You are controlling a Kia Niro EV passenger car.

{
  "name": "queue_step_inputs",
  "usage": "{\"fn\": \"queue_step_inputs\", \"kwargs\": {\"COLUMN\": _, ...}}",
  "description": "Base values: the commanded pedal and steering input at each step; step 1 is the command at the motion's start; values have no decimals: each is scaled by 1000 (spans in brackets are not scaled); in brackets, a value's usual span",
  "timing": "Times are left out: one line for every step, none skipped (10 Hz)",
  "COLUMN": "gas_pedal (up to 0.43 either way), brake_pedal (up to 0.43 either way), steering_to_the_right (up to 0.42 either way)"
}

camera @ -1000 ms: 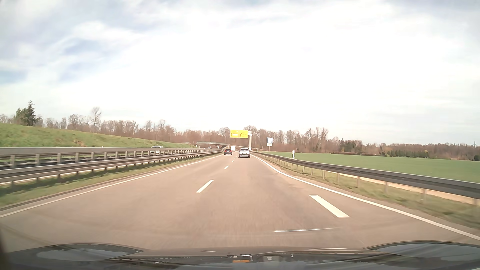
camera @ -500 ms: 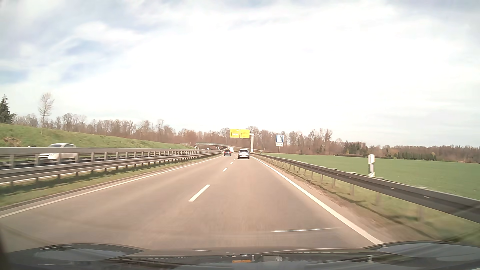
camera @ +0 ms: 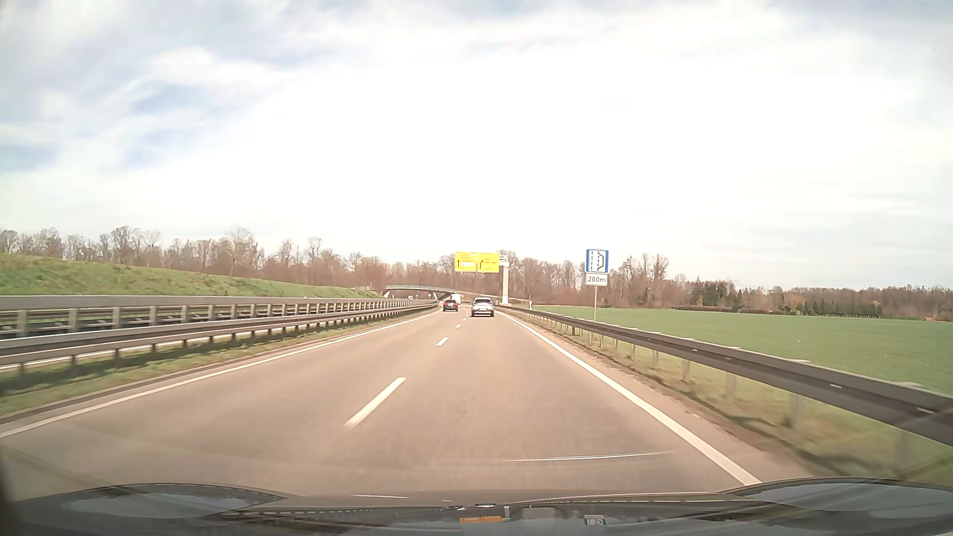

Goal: Follow the waypoints while adhering to traffic rules and regulations

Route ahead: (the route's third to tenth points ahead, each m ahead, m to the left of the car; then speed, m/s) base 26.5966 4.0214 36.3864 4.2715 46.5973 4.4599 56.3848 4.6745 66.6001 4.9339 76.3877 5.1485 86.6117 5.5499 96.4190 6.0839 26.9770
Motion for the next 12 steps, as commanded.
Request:
{"fn": "queue_step_inputs", "kwargs": {"gas_pedal": 177, "brake_pedal": 0, "steering_to_the_right": 0}}
{"fn": "queue_step_inputs", "kwargs": {"gas_pedal": 177, "brake_pedal": 0, "steering_to_the_right": -1}}
{"fn": "queue_step_inputs", "kwargs": {"gas_pedal": 177, "brake_pedal": 0, "steering_to_the_right": -1}}
{"fn": "queue_step_inputs", "kwargs": {"gas_pedal": 177, "brake_pedal": 0, "steering_to_the_right": -1}}
{"fn": "queue_step_inputs", "kwargs": {"gas_pedal": 177, "brake_pedal": 0, "steering_to_the_right": -1}}
{"fn": "queue_step_inputs", "kwargs": {"gas_pedal": 177, "brake_pedal": 0, "steering_to_the_right": -1}}
{"fn": "queue_step_inputs", "kwargs": {"gas_pedal": 177, "brake_pedal": 0, "steering_to_the_right": -1}}
{"fn": "queue_step_inputs", "kwargs": {"gas_pedal": 177, "brake_pedal": 0, "steering_to_the_right": -1}}
{"fn": "queue_step_inputs", "kwargs": {"gas_pedal": 177, "brake_pedal": 0, "steering_to_the_right": -1}}
{"fn": "queue_step_inputs", "kwargs": {"gas_pedal": 177, "brake_pedal": 0, "steering_to_the_right": -1}}
{"fn": "queue_step_inputs", "kwargs": {"gas_pedal": 177, "brake_pedal": 0, "steering_to_the_right": -1}}
{"fn": "queue_step_inputs", "kwargs": {"gas_pedal": 177, "brake_pedal": 0, "steering_to_the_right": -1}}
